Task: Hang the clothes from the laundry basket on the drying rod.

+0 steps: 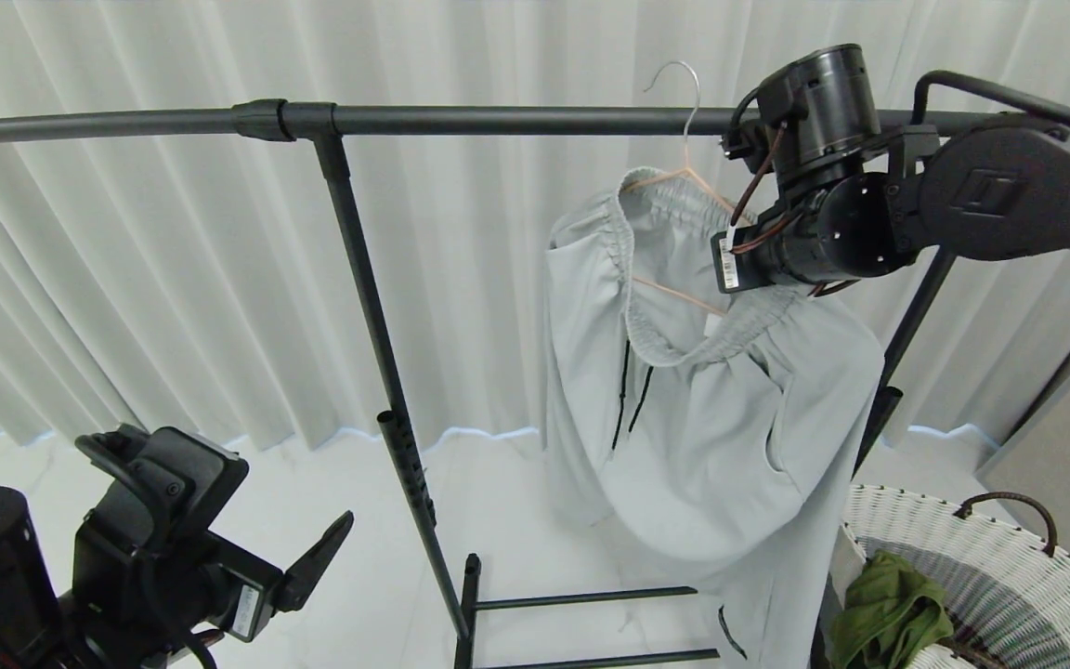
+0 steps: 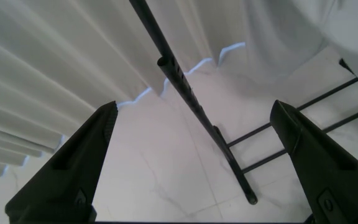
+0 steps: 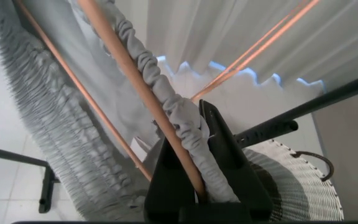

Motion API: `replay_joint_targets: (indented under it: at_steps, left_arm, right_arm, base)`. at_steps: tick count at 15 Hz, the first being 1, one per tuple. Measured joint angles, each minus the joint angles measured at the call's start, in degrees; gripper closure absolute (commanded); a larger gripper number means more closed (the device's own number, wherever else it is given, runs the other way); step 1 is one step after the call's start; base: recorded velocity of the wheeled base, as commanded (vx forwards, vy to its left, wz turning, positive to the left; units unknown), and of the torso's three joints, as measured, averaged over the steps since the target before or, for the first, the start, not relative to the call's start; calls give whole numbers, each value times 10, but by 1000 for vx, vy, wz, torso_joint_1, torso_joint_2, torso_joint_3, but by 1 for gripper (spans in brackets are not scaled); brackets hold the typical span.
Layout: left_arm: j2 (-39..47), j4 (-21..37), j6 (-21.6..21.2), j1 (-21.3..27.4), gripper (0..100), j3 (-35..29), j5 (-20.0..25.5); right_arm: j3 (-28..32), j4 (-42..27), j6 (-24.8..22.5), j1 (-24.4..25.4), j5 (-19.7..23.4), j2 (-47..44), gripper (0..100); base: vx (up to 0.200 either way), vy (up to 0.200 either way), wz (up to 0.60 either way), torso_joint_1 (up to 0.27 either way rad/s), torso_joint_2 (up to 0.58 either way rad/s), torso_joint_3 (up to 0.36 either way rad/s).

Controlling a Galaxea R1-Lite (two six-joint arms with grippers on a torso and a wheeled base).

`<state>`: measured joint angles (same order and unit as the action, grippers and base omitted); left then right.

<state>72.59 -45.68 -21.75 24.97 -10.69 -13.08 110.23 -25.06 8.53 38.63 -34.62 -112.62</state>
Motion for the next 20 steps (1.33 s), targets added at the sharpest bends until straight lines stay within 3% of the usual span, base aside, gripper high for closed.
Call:
replay_joint_targets:
  at_steps: [17, 18, 20]
  left_arm:
    - [-4, 0, 1, 3, 0, 4, 0]
    - [-4, 0, 1, 3, 0, 4, 0]
    - [-6, 0, 1, 3, 0, 6, 0]
  right_arm:
    - [38, 2, 1, -2, -3, -51, 100]
    - [40, 1, 1, -2, -3, -53, 0]
    - [42, 2, 4, -2, -3, -53, 0]
  base:
    - [0, 0, 0, 0, 0, 0]
    - [0, 0, 0, 0, 0, 0]
    - [0, 0, 0, 0, 0, 0]
